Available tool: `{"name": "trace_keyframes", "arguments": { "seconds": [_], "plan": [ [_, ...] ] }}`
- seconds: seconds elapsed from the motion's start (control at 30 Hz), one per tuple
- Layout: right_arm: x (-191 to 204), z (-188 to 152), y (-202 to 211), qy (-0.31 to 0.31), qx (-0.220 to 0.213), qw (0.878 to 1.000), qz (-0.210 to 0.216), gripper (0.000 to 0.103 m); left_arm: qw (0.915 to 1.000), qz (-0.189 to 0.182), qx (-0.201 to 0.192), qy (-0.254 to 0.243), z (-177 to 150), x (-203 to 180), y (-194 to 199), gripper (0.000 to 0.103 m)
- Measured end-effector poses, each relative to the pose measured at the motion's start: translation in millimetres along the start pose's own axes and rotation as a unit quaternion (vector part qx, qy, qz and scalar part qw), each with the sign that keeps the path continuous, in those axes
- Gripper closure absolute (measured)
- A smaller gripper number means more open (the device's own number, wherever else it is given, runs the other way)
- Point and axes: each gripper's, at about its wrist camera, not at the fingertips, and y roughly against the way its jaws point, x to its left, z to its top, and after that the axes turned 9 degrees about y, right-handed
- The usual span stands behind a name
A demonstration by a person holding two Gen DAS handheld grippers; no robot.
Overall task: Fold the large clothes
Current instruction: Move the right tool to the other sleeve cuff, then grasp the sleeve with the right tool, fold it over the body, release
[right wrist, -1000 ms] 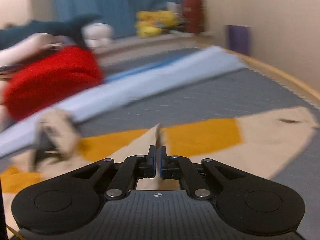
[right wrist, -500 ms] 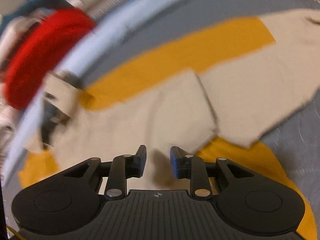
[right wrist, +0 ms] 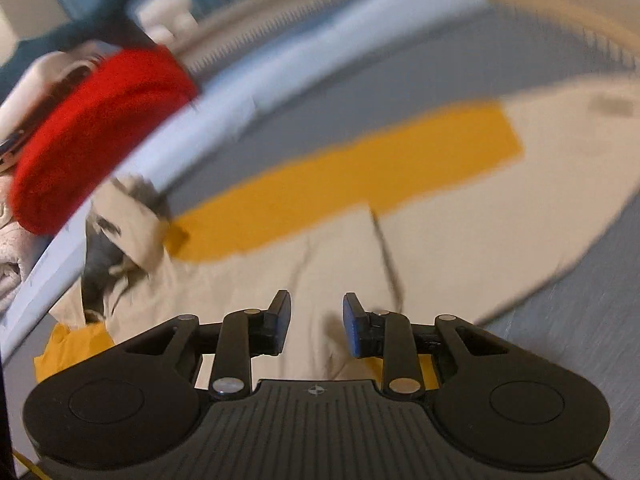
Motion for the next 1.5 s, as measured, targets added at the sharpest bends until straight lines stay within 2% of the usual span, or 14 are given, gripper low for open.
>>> {"name": "trace_keyframes", "arguments": {
  "seconds": [0.17, 0.33, 0.5, 0.53, 0.57, 0.6, 0.63, 0.73, 0.83, 0.93, 1.0, 1.03, 1.23, 1.5],
  "plan": [
    [-3.7, 9.9, 34.1, 0.049, -0.076, 0.996, -0.005, 0.067, 0.9965, -0.013, -0.054, -0.063, -12.3, -37.3, 25.5, 0.032],
    [-28.5, 15.3, 43.1, 0.066, -0.109, 0.992, -0.009, 0.063, 0.9950, -0.020, -0.062, -0.076, -22.9, -53.7, 25.7, 0.031],
    [-92.2, 15.5, 53.4, 0.033, -0.124, 0.991, -0.025, 0.065, 0.9947, -0.026, -0.063, -0.078, -25.1, -58.6, 24.4, 0.031],
    [-109.1, 14.2, 54.1, 0.026, -0.127, 0.991, -0.029, 0.070, 0.9948, -0.027, -0.061, -0.077, -24.9, -58.9, 22.9, 0.031],
    [-127.8, 14.7, 53.2, 0.018, -0.129, 0.991, -0.031, 0.083, 0.9950, -0.026, -0.059, -0.076, -25.1, -59.1, 21.5, 0.031],
    [-143.2, 15.1, 49.7, 0.012, -0.132, 0.991, -0.034, 0.090, 0.9952, -0.026, -0.057, -0.076, -25.4, -59.3, 20.4, 0.031],
    [-161.3, 14.0, 48.3, 0.006, -0.135, 0.990, -0.039, 0.090, 0.9953, -0.026, -0.055, -0.076, -25.7, -59.3, 19.3, 0.031],
    [-213.3, 12.5, 38.8, -0.020, -0.137, 0.987, -0.079, 0.090, 0.9954, -0.023, -0.051, -0.077, -25.7, -60.9, 14.5, 0.031],
    [-260.1, 11.9, 27.1, -0.079, -0.137, 0.982, -0.107, 0.087, 0.9953, -0.022, -0.048, -0.081, -26.0, -62.7, 10.4, 0.031],
    [-294.5, 9.7, 12.2, -0.135, -0.131, 0.976, -0.109, 0.082, 0.9951, -0.018, -0.045, -0.086, -26.8, -64.4, 5.6, 0.031],
    [-310.9, 7.3, 3.6, -0.157, -0.128, 0.973, -0.113, 0.072, 0.9955, -0.016, -0.041, -0.084, -26.5, -63.5, 2.2, 0.031],
    [-316.9, 4.0, 0.7, -0.166, -0.126, 0.971, -0.115, 0.071, 0.9957, -0.016, -0.040, -0.082, -26.3, -63.4, 0.8, 0.031],
    [-359.5, -14.9, -23.4, -0.245, -0.118, 0.956, -0.107, 0.071, 0.9955, -0.016, -0.036, -0.087, -26.8, -64.4, -2.6, 0.031],
    [-380.4, -16.7, -36.6, -0.268, -0.169, 0.944, -0.088, 0.071, 0.9954, -0.010, -0.029, -0.091, -28.3, -63.9, -10.5, 0.031]
  ]
}}
